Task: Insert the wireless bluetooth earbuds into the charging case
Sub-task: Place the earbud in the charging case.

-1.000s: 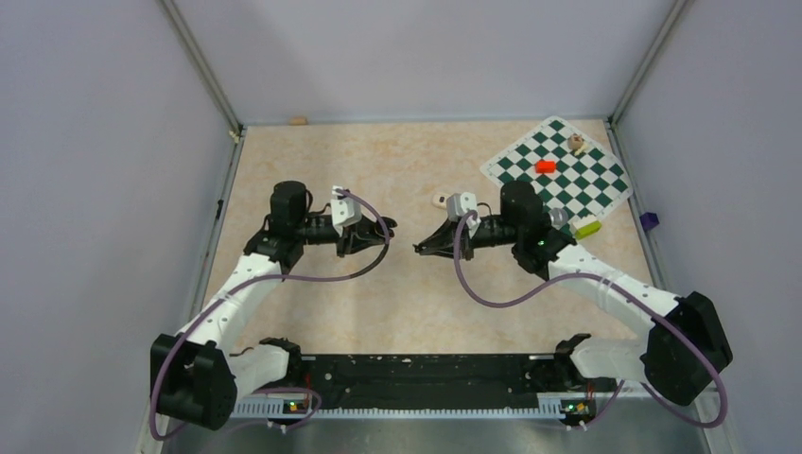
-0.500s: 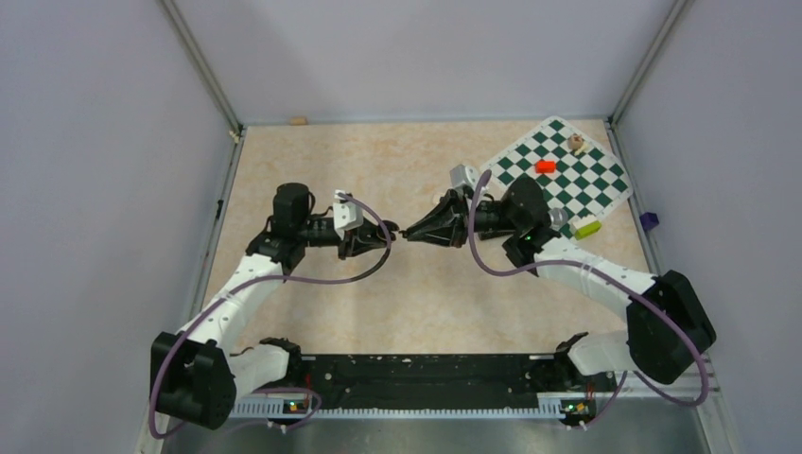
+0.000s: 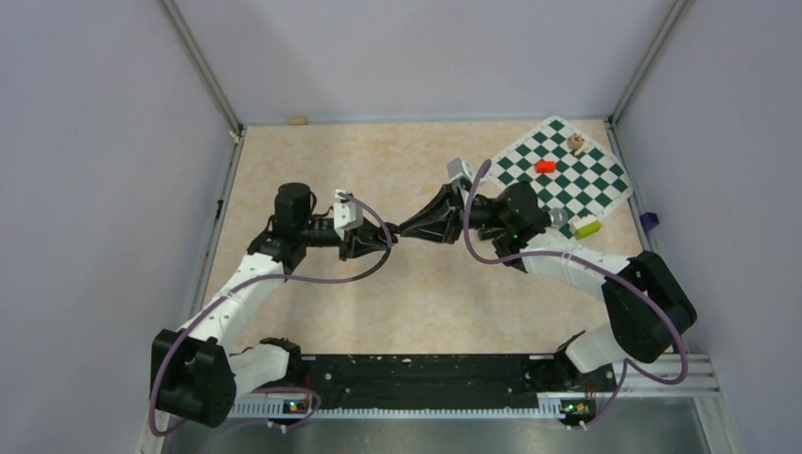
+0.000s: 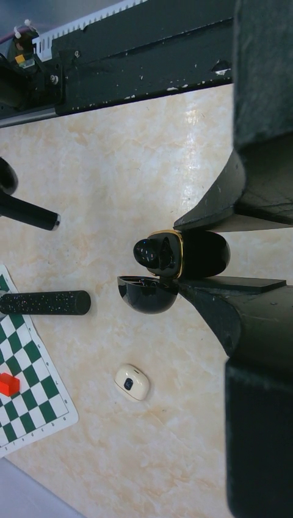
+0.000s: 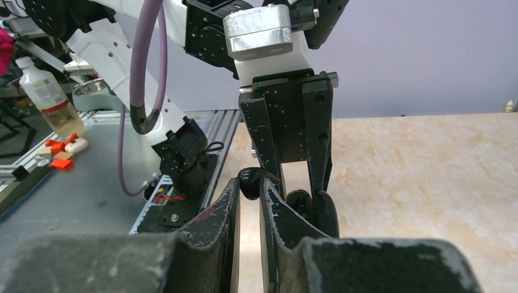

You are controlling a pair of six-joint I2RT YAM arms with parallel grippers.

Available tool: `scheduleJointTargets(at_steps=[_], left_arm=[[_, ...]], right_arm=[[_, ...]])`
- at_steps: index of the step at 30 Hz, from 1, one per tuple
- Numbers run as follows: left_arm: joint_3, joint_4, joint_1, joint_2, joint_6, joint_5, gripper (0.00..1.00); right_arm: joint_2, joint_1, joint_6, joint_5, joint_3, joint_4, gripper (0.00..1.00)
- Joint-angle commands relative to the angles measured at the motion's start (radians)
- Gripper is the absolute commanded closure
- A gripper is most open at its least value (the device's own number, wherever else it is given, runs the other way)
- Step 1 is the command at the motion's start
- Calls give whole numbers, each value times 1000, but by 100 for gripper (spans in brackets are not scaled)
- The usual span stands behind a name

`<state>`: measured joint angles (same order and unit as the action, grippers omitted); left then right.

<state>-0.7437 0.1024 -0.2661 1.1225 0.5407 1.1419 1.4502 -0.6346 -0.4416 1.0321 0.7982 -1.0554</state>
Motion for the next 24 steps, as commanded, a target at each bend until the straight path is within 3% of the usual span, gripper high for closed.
scheduleJointTargets(at_steps=[1,24], left_arm=[[-3,-68,-7,11,-41,59,100],[-8,-93,-13,-5,-95,115,100]], right_arm=[[17,-16,18,-15,-1,-43,95],[55,-50,86,-38,2,34,94]])
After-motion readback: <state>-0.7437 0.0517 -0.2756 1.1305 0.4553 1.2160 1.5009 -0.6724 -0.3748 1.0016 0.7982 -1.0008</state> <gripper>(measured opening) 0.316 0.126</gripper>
